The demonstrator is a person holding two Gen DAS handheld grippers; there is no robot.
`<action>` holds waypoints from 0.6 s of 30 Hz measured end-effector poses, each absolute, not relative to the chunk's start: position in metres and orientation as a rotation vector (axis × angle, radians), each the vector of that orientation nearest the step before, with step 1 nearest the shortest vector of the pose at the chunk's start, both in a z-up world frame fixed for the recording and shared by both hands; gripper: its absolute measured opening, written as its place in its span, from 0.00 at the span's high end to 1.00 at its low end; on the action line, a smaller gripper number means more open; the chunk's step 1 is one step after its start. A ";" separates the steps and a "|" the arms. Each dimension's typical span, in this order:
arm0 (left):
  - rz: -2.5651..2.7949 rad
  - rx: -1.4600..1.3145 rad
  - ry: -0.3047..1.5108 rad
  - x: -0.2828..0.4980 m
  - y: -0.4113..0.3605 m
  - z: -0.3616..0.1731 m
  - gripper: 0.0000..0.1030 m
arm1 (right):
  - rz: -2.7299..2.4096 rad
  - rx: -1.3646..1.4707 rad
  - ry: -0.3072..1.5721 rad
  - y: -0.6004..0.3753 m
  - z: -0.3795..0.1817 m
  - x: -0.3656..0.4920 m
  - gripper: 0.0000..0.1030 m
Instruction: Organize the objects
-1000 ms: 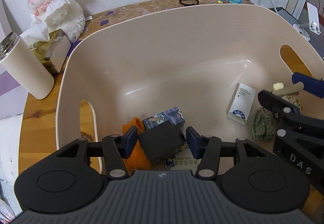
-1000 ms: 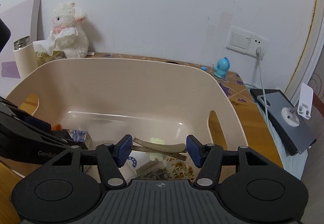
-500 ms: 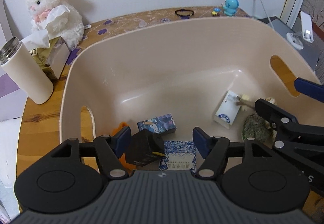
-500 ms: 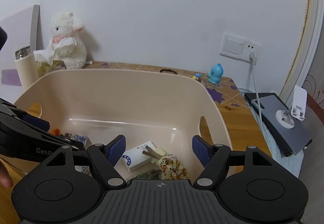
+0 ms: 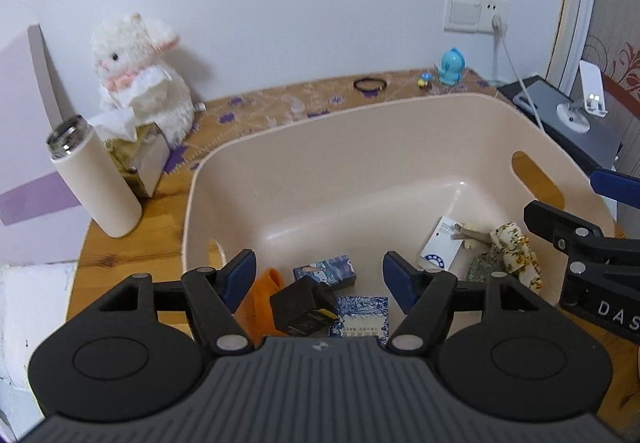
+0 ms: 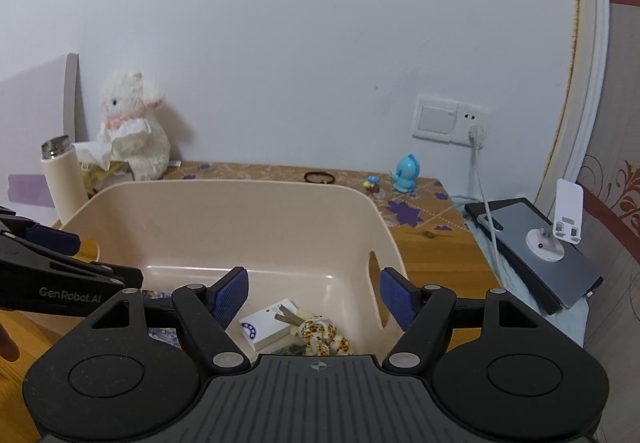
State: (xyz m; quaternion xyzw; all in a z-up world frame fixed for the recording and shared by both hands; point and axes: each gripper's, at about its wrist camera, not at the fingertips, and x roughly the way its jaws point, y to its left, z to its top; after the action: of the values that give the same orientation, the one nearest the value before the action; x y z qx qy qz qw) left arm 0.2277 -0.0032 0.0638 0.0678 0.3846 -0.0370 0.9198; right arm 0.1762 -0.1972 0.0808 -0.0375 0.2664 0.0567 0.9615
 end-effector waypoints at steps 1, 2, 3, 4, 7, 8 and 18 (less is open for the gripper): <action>-0.076 0.142 0.778 0.223 -0.004 0.066 0.30 | 0.114 -0.075 0.535 -0.198 0.082 0.174 0.27; -0.078 0.145 0.769 0.220 -0.005 0.068 0.30 | 0.113 -0.073 0.533 -0.199 0.083 0.171 0.27; -0.080 0.151 0.761 0.216 -0.007 0.069 0.29 | 0.114 -0.068 0.531 -0.200 0.084 0.169 0.27; -0.081 0.156 0.754 0.213 -0.008 0.071 0.29 | 0.115 -0.064 0.529 -0.201 0.085 0.166 0.27; -0.083 0.164 0.730 0.202 -0.012 0.074 0.29 | 0.112 -0.059 0.519 -0.205 0.089 0.158 0.27; -0.083 0.164 0.722 0.198 -0.013 0.075 0.29 | 0.110 -0.058 0.517 -0.205 0.090 0.155 0.27; -0.070 0.120 0.660 0.158 -0.014 0.083 0.29 | 0.107 -0.037 0.489 -0.221 0.098 0.123 0.27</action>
State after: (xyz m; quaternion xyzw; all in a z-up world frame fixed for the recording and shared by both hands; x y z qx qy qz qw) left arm 0.1580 -0.0135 0.0832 0.0588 0.3239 -0.0344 0.9436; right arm 0.1229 -0.2209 0.0977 -0.0183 0.2420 0.0527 0.9687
